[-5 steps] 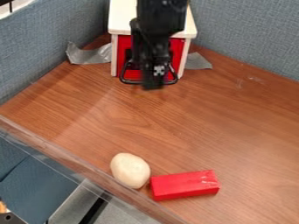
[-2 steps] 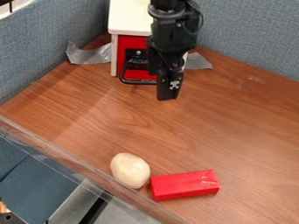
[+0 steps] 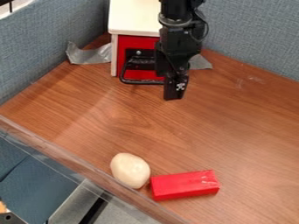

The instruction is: Opened the drawer

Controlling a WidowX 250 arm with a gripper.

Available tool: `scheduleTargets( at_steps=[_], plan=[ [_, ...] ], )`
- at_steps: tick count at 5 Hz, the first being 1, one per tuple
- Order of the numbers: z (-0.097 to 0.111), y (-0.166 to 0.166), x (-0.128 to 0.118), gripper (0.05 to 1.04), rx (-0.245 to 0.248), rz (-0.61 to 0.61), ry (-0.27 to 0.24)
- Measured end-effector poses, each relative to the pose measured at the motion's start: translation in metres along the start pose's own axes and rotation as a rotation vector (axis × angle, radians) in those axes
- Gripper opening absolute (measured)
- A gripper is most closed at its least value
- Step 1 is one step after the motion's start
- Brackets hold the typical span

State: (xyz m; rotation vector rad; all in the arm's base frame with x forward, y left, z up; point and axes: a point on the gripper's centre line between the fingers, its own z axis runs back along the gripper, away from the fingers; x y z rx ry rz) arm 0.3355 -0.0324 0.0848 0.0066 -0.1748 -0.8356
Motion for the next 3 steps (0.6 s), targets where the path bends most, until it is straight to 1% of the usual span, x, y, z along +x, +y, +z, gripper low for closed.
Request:
scheduleTargets(
  at_steps=[1,3],
  plan=[
    [-0.0091,0.0085,0.0009,1.0,0.015,0.0,0.004],
    [-0.0133,0.0182,0.0056,1.0,0.029,0.004,0.007]
  ],
)
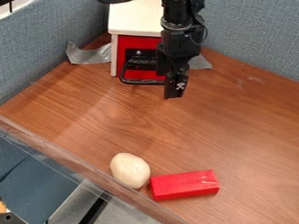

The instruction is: Opened the drawer

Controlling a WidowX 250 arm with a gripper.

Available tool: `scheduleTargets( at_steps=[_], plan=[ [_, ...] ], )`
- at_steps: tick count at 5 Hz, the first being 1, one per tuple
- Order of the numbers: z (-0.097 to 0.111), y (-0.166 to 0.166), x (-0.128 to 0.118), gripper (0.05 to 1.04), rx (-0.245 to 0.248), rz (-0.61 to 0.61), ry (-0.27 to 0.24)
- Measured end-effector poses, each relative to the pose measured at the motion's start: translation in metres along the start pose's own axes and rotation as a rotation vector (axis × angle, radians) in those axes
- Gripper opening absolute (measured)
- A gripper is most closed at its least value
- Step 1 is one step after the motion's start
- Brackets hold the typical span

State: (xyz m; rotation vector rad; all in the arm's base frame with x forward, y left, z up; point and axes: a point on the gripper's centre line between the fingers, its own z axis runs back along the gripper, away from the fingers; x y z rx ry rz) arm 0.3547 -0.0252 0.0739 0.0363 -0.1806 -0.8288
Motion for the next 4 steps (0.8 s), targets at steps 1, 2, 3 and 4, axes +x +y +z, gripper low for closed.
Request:
scheduleTargets(
  at_steps=[1,2,3,4],
  plan=[
    [-0.0099,0.0023,-0.0002,1.0,-0.009,-0.003,0.019],
    [-0.0099,0.0063,0.0039,1.0,0.005,-0.01,0.005],
    [-0.0145,0.0077,0.0058,1.0,0.002,-0.009,0.007],
    [-0.0192,0.0103,0.0075,1.0,0.006,-0.007,0.004]
  ],
)
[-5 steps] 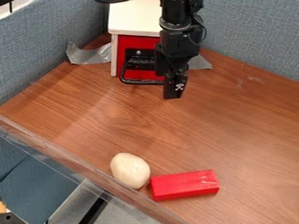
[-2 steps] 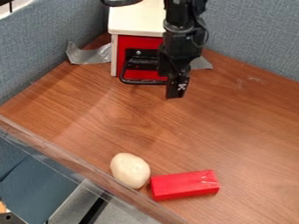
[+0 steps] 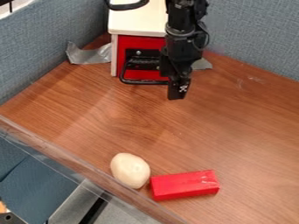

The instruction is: Opened the drawer

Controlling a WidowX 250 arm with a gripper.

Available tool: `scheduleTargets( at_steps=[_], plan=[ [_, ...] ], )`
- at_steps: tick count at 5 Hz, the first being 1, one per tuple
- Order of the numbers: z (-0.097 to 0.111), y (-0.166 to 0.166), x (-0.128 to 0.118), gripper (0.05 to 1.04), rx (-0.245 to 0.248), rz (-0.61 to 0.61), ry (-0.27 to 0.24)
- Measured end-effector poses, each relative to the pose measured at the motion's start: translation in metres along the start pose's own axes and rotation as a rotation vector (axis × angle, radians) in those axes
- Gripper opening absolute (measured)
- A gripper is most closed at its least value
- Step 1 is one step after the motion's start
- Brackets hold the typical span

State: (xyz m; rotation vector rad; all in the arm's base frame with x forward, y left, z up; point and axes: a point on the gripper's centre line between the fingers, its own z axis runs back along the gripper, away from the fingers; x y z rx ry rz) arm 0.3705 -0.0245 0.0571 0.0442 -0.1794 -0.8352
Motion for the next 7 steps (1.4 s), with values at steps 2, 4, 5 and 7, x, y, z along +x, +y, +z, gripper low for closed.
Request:
scheduleTargets(
  at_steps=[2,4,5,7],
  plan=[
    [-0.008,0.007,0.001,1.0,0.032,-0.006,0.004],
    [-0.016,0.01,-0.002,1.001,0.05,-0.015,0.024],
    [-0.025,0.012,-0.005,1.001,0.057,-0.013,0.043],
    [-0.033,0.013,-0.008,0.681,0.062,-0.015,0.064]
  ],
)
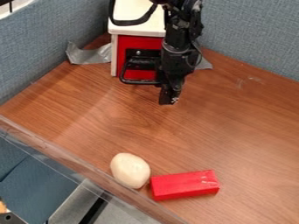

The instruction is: Opened the drawer

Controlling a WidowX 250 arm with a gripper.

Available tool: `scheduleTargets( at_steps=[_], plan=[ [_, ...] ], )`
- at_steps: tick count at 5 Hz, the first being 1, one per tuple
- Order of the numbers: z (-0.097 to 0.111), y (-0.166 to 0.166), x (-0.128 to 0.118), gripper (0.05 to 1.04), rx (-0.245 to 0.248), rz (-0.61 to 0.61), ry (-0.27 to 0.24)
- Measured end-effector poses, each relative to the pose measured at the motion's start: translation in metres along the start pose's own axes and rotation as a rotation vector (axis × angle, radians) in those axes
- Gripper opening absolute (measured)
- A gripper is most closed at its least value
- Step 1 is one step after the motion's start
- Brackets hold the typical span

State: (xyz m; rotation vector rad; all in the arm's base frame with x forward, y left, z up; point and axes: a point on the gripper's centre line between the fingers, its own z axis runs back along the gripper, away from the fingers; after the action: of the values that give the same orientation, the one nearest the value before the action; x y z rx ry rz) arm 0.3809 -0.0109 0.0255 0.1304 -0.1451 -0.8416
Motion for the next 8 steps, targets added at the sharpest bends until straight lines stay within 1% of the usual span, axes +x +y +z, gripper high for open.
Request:
scheduleTargets(
  at_steps=[1,2,3,5,6,7,8],
  plan=[
    [0.0,0.001,0.0,0.374,0.006,0.0,-0.002],
    [0.0,0.001,0.001,0.181,0.006,0.0,-0.005],
    [0.0,-0.003,0.004,0.149,-0.003,-0.002,-0.011],
    [-0.002,-0.019,0.006,0.146,-0.025,-0.021,-0.008],
    [-0.002,-0.025,0.004,0.146,-0.029,-0.031,-0.009],
    [-0.001,-0.032,0.004,0.146,-0.033,-0.044,-0.014],
    [0.005,-0.04,0.003,0.146,-0.035,-0.052,-0.025]
  ],
)
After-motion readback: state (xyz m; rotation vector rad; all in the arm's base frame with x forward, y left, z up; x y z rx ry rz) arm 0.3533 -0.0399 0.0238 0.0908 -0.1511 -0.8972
